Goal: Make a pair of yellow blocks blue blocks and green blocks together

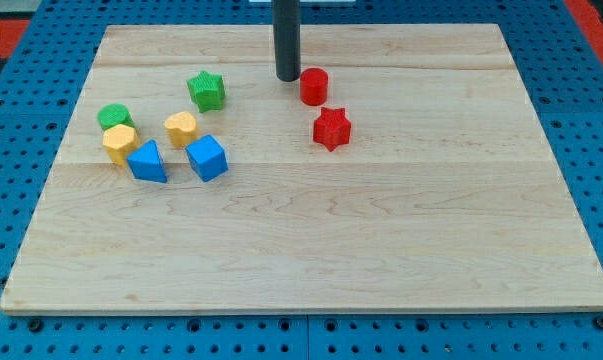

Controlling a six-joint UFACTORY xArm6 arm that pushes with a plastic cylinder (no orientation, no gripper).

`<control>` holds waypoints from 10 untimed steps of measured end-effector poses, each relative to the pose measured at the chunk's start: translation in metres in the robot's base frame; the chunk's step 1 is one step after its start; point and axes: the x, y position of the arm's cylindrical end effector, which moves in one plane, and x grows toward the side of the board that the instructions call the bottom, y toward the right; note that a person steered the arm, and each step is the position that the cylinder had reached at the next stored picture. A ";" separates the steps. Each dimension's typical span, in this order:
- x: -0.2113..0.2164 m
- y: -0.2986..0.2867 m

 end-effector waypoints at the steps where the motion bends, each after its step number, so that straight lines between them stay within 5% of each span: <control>1: 0.021 0.029; 2: 0.074 0.050; 3: 0.061 0.035; 5: 0.107 -0.083; 8: 0.116 -0.230; 10: 0.149 -0.184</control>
